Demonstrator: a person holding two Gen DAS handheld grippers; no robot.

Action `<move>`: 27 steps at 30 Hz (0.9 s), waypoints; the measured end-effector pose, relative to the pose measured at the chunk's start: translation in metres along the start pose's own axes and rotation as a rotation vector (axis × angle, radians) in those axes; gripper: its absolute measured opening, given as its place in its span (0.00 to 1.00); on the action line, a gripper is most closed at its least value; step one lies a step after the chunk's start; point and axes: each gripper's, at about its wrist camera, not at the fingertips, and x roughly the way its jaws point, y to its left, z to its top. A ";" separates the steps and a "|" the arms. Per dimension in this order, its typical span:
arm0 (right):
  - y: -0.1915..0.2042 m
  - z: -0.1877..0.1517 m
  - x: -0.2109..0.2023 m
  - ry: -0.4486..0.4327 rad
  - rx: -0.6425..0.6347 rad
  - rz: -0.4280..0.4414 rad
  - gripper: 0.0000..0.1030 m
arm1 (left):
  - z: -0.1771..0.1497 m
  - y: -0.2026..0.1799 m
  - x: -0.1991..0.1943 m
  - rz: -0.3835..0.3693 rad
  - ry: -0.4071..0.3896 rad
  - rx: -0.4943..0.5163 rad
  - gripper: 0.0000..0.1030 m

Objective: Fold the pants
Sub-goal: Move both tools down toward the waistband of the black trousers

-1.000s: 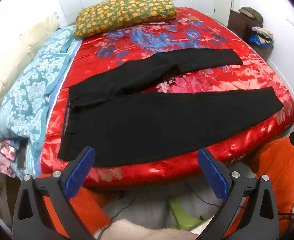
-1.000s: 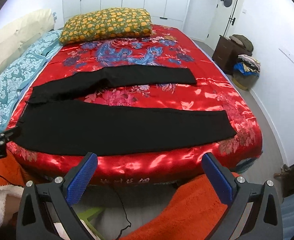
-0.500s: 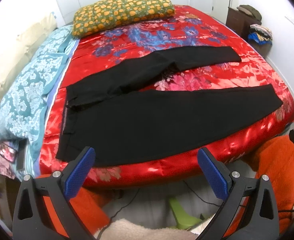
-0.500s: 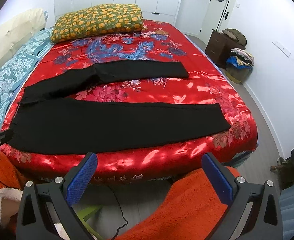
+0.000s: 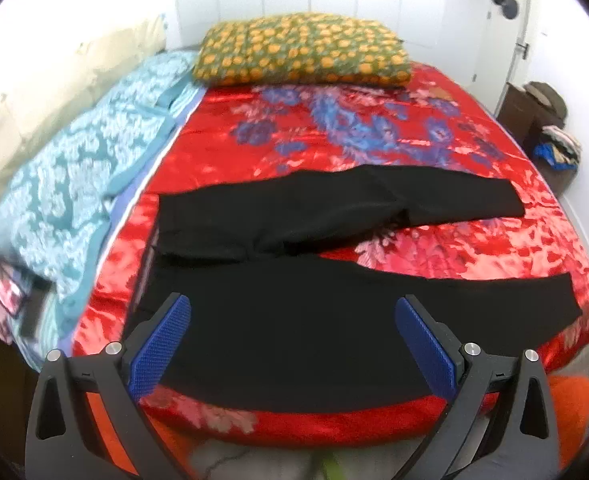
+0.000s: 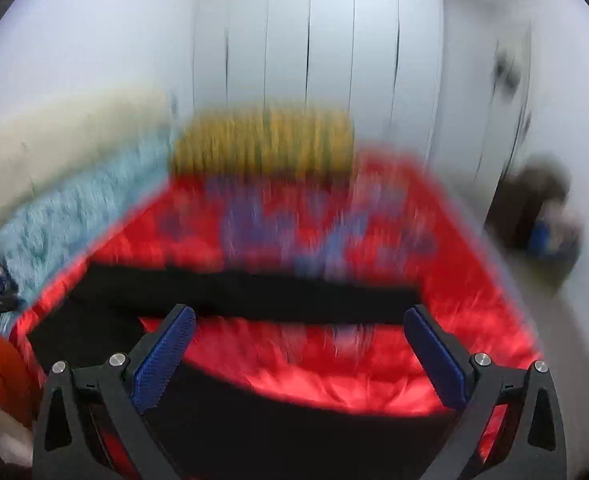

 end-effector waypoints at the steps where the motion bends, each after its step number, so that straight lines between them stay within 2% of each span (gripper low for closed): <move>1: -0.028 0.007 0.037 0.029 0.009 -0.007 1.00 | -0.002 0.000 0.008 0.003 0.019 -0.007 0.99; 5: -0.141 0.038 0.160 0.175 0.183 -0.072 1.00 | -0.018 -0.001 0.050 0.015 0.155 -0.023 0.99; 7: -0.189 0.050 0.216 0.259 0.264 -0.061 0.95 | -0.025 -0.004 0.067 0.038 0.212 -0.026 0.99; 9: -0.228 0.055 0.272 0.355 0.375 -0.006 0.80 | -0.029 -0.009 0.083 0.057 0.266 -0.024 0.99; 11: -0.243 0.053 0.312 0.427 0.397 -0.008 0.77 | -0.031 -0.014 0.095 0.068 0.299 -0.020 0.99; 13: -0.246 0.050 0.345 0.491 0.349 -0.039 0.75 | -0.031 -0.021 0.105 0.078 0.316 -0.008 0.99; 17: -0.250 0.040 0.401 0.580 0.283 -0.047 0.74 | -0.033 -0.035 0.122 0.093 0.350 0.026 0.99; 19: -0.250 0.033 0.421 0.611 0.268 -0.027 0.55 | -0.035 -0.040 0.129 0.091 0.371 0.038 0.99; 20: -0.247 0.033 0.423 0.617 0.238 -0.047 0.32 | -0.038 -0.043 0.134 0.089 0.387 0.043 0.99; 21: -0.241 0.038 0.424 0.604 0.192 -0.063 0.18 | -0.039 -0.045 0.138 0.086 0.399 0.046 0.99; 22: -0.235 0.045 0.421 0.579 0.155 -0.076 0.14 | -0.039 -0.047 0.141 0.081 0.409 0.048 0.99; 25: -0.192 0.087 0.402 0.381 -0.204 -0.284 0.13 | -0.041 -0.055 0.144 0.072 0.411 0.057 0.99; 26: -0.179 0.099 0.399 0.315 -0.292 -0.320 0.12 | -0.042 -0.058 0.145 0.064 0.410 0.057 0.99; 27: -0.174 0.107 0.401 0.282 -0.328 -0.343 0.12 | -0.042 -0.060 0.145 0.058 0.412 0.057 0.99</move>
